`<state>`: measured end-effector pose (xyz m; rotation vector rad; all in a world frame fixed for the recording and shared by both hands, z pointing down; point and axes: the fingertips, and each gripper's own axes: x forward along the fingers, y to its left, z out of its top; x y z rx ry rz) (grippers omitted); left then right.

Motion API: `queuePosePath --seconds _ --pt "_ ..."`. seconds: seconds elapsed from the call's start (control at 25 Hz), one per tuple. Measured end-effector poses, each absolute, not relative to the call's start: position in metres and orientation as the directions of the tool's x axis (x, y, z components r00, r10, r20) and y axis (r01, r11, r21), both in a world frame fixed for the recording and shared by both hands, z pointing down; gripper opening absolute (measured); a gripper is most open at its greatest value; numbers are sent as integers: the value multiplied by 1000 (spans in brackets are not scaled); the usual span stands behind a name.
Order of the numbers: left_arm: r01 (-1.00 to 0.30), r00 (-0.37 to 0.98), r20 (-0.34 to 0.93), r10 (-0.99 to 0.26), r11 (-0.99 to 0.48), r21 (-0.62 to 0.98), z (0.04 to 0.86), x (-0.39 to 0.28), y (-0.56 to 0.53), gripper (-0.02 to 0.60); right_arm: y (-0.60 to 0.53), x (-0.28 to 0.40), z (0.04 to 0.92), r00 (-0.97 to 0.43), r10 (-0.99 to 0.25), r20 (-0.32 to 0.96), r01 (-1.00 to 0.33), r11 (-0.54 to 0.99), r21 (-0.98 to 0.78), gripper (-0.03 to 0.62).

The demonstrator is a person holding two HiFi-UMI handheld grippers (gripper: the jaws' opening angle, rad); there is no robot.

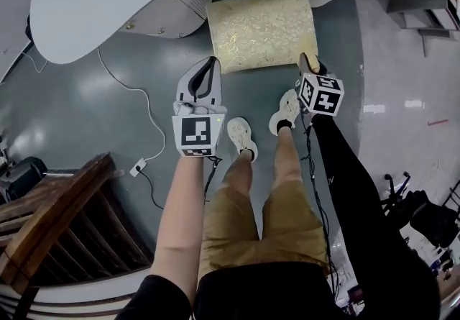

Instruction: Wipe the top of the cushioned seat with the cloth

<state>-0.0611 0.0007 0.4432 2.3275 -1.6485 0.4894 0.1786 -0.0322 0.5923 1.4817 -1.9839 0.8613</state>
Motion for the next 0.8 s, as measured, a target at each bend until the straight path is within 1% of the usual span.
queuePosePath --seconds 0.2,0.36,0.44,0.6,0.8 --pt "-952 281 410 -868 -307 3 445 -97 19 8 -8 67 586 -476 -568 671 -879 332 -342 60" --pt "-959 263 414 -872 -285 9 443 -121 33 8 19 -20 580 -632 -464 621 -774 431 -465 60" --pt "-960 256 409 -876 -280 2 439 -133 40 8 31 -57 579 -687 -408 602 -723 466 -510 60" --pt "-969 221 407 -886 -245 -7 438 -153 47 8 41 -98 592 -709 -338 619 -693 494 -525 60" --pt "-975 199 408 -891 -221 -7 448 -162 54 8 45 -108 622 -636 -296 713 -743 483 -463 60"
